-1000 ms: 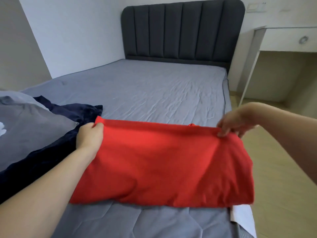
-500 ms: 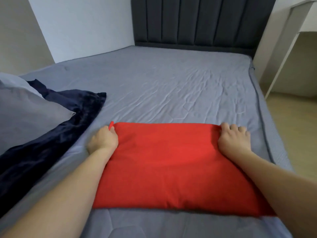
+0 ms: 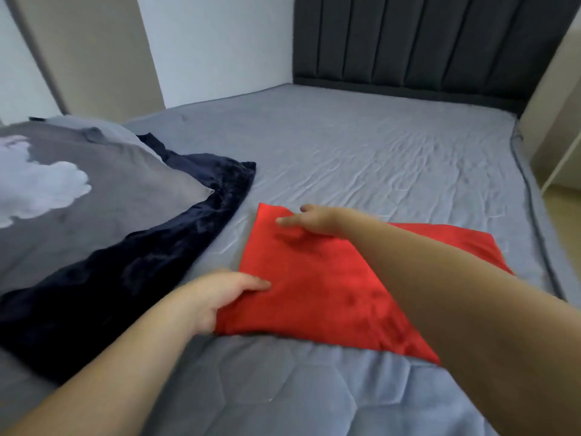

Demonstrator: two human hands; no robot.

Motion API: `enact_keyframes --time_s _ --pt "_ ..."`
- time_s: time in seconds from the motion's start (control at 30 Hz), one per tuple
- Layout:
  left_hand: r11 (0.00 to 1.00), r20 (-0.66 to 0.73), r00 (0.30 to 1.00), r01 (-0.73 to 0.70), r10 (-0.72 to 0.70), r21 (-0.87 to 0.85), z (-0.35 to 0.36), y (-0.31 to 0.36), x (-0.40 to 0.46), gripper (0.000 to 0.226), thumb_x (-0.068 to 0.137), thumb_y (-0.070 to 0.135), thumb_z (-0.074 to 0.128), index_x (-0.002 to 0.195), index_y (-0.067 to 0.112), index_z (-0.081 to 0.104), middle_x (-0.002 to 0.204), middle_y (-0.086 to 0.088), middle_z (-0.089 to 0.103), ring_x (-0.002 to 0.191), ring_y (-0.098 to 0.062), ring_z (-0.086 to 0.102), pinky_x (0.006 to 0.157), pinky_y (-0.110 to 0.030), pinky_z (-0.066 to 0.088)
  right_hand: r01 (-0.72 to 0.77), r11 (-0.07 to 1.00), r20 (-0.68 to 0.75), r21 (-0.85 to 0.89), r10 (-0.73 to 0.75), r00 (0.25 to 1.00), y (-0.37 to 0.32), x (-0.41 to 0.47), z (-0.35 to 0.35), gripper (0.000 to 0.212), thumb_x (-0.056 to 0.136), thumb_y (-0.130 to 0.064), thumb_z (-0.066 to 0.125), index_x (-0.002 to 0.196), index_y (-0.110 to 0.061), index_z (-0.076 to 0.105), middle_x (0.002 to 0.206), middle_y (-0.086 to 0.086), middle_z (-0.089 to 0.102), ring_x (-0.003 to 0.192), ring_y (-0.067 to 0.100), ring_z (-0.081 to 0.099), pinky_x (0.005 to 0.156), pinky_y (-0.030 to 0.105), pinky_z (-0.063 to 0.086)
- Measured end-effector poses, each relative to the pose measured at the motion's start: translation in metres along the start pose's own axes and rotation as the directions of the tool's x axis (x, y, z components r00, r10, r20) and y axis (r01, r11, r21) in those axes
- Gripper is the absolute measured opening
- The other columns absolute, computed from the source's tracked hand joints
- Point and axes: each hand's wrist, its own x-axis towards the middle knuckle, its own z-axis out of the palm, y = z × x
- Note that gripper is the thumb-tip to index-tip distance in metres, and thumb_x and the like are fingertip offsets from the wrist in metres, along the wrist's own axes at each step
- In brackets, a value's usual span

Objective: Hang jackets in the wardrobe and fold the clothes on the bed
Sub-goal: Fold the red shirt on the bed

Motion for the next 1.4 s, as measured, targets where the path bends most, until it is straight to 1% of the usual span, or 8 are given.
enact_keyframes --time_s 0.1,0.37,0.6,0.77,1.03,1.23,1.33,1.4 --pt "0.998 -0.031 0.997 -0.063 0.064 0.030 0.008 -0.007 -0.007 0.014 0.087 0.013 0.066 0.074 0.013 0.061 0.049 -0.002 0.059 0.031 -0.011 0.048 0.034 -0.012 0.033 -0.033 0.991 0.009 -0.132 0.034 0.999 -0.023 0.013 0.012 0.061 0.081 -0.042 0.074 0.127 -0.005 0.059 0.121 0.011 0.063 0.108 0.027 0.062 0.094 0.035 0.049" --pt "0.945 -0.275 0.906 -0.285 0.321 0.162 -0.063 0.083 -0.099 0.023 0.076 0.023 0.075 0.067 0.017 0.054 0.049 -0.006 0.049 0.036 -0.015 0.036 0.047 -0.016 0.026 0.168 0.908 -0.212 0.385 -0.090 0.973 -0.124 -0.016 -0.061 0.029 0.091 -0.035 0.065 0.107 -0.011 0.065 0.102 0.010 0.066 0.086 0.022 0.058 0.078 0.031 0.044" --pt "0.762 -0.168 0.778 -0.506 0.605 0.403 -0.028 0.213 -0.245 0.015 0.083 0.014 0.071 0.073 0.018 0.061 0.054 0.001 0.053 0.036 -0.011 0.042 0.041 -0.018 0.031 0.509 0.554 -0.522 0.659 -0.150 0.840 -0.175 -0.126 -0.182 0.038 0.088 -0.051 0.063 0.092 -0.014 0.067 0.088 -0.001 0.071 0.077 0.012 0.065 0.063 0.019 0.051" --pt "0.642 0.009 0.746 -0.579 0.665 0.503 0.056 0.240 -0.302 0.021 0.086 0.016 0.069 0.071 0.023 0.056 0.046 0.008 0.049 0.033 -0.005 0.036 0.036 -0.012 0.024 0.619 0.346 -0.646 0.705 -0.048 0.762 -0.123 -0.201 -0.230 0.047 0.087 -0.065 0.054 0.096 -0.019 0.063 0.103 -0.001 0.070 0.091 0.012 0.067 0.080 0.030 0.053" --pt "0.815 0.433 0.862 -0.439 0.263 0.379 0.255 0.146 -0.216 0.012 0.092 0.017 0.062 0.080 0.014 0.063 0.067 -0.001 0.061 0.050 -0.010 0.053 0.057 -0.022 0.043 0.518 0.215 -0.560 0.828 0.262 0.786 0.129 -0.267 -0.196 0.100 0.052 -0.078 0.072 0.128 -0.014 0.060 0.117 0.004 0.070 0.105 0.020 0.067 0.099 0.041 0.049" --pt "0.765 0.469 0.881 -0.260 -0.062 0.589 0.367 -0.012 -0.140 0.031 0.089 0.017 0.069 0.117 0.006 0.066 0.099 -0.009 0.069 0.086 -0.026 0.066 0.087 -0.042 0.055 0.194 0.251 -0.304 0.948 0.546 0.781 0.304 -0.295 -0.102 0.031 0.099 -0.039 0.050 0.108 -0.012 0.062 0.085 0.004 0.064 0.065 0.014 0.060 0.055 0.027 0.050" --pt "0.748 0.524 0.842 -0.267 -0.125 0.608 0.367 -0.010 -0.139 0.010 0.093 0.017 0.064 0.101 0.012 0.066 0.089 -0.007 0.068 0.072 -0.020 0.065 0.070 -0.036 0.057 0.167 0.330 -0.319 0.929 0.488 0.813 0.310 -0.296 -0.110 0.021 0.100 -0.035 0.049 0.093 -0.018 0.060 0.068 -0.003 0.063 0.054 0.009 0.058 0.045 0.019 0.045" --pt "0.778 0.518 0.853 -0.283 -0.062 0.560 0.341 0.017 -0.139 0.010 0.091 0.013 0.064 0.101 0.011 0.068 0.100 -0.010 0.069 0.088 -0.024 0.066 0.090 -0.042 0.054 0.223 0.432 -0.405 0.874 0.394 0.825 0.285 -0.287 -0.134 0.021 0.100 -0.030 0.050 0.085 -0.018 0.058 0.057 -0.009 0.062 0.047 0.004 0.056 0.042 0.014 0.041"
